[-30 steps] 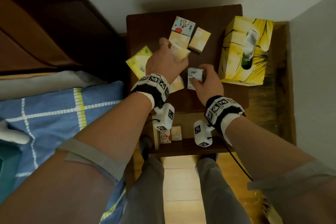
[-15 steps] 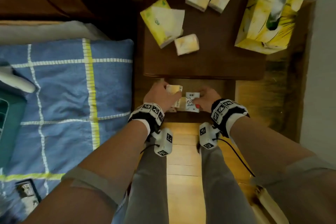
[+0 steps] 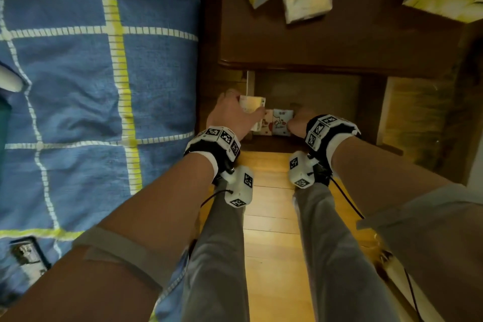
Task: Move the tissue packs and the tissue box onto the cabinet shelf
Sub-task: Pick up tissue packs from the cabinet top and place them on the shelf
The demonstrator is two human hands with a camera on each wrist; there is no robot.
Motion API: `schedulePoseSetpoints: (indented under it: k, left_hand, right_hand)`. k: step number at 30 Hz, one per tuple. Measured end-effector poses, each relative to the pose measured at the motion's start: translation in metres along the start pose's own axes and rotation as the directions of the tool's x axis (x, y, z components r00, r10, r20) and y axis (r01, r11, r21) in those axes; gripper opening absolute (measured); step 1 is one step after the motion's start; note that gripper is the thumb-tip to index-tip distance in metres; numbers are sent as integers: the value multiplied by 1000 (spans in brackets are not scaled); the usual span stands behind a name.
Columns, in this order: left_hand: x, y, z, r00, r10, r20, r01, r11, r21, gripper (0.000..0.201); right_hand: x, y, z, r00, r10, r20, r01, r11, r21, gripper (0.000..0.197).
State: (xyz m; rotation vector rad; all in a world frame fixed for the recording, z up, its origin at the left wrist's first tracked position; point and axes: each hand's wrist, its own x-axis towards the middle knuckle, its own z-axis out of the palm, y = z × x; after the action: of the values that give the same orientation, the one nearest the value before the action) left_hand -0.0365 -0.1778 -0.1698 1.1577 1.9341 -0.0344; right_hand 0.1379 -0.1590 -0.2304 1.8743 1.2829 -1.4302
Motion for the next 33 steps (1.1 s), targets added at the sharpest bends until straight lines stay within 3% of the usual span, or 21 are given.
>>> schedulePoseSetpoints:
  k: [2, 5, 8, 10, 13, 15, 19, 21, 24, 26, 29, 30, 33]
  left_hand:
    - [-1, 2, -2, 1000, 11, 4, -10, 1000, -7, 66]
    - [-3, 10, -5, 1000, 4, 9, -3, 999, -47, 67]
    - [-2, 19, -5, 1000, 16, 20, -13, 992, -126, 68]
    - [-2, 25, -5, 996, 30, 85, -9, 972, -234, 69]
    - [0, 26, -9, 994, 6, 111, 32, 941, -338, 78]
    - [4, 20, -14, 998, -34, 54, 50, 936, -348, 69]
    - [14, 1, -21, 996, -83, 41, 92, 950, -299, 54]
    - [20, -8, -22, 994, -94, 64, 108, 955, -277, 50]
    - [25, -21, -22, 991, -100, 84, 119, 959, -258, 48]
    - [27, -30, -21, 991, -95, 90, 115, 961, -250, 48]
    - [31, -40, -23, 991, -98, 94, 118, 962, -247, 48]
    - [31, -41, -23, 990, -101, 95, 122, 959, -254, 47]
    - [30, -41, -23, 990, -99, 103, 124, 954, -273, 48]
  right_hand:
    - [-6, 3, -1, 998, 17, -54, -14, 999, 45, 60]
    - [-21, 5, -13, 996, 32, -88, -2, 947, 321, 58]
    - [-48, -7, -31, 994, -97, 43, 39, 716, 697, 37]
    - [-56, -16, -40, 976, -174, 129, 14, 644, 765, 30]
    - [-50, -22, -42, 996, -87, 23, 42, 677, 735, 39]
    - [-39, -24, -43, 996, -31, -84, 81, 721, 688, 40]
    - [-20, -32, -35, 993, 50, -103, 24, 787, 616, 37]
    - [-10, -41, -28, 987, 62, -147, 13, 887, 461, 32]
    - [6, -57, -20, 987, 14, -161, 26, 969, 246, 34]
    - [16, -63, -14, 984, -43, -171, 62, 992, 105, 34]
    - [21, -65, -6, 990, -59, -124, 41, 990, -138, 50]
    - [22, -65, -5, 991, -46, -124, 27, 989, -148, 49]
    - [20, -64, -6, 995, -17, -100, 21, 999, 47, 48]
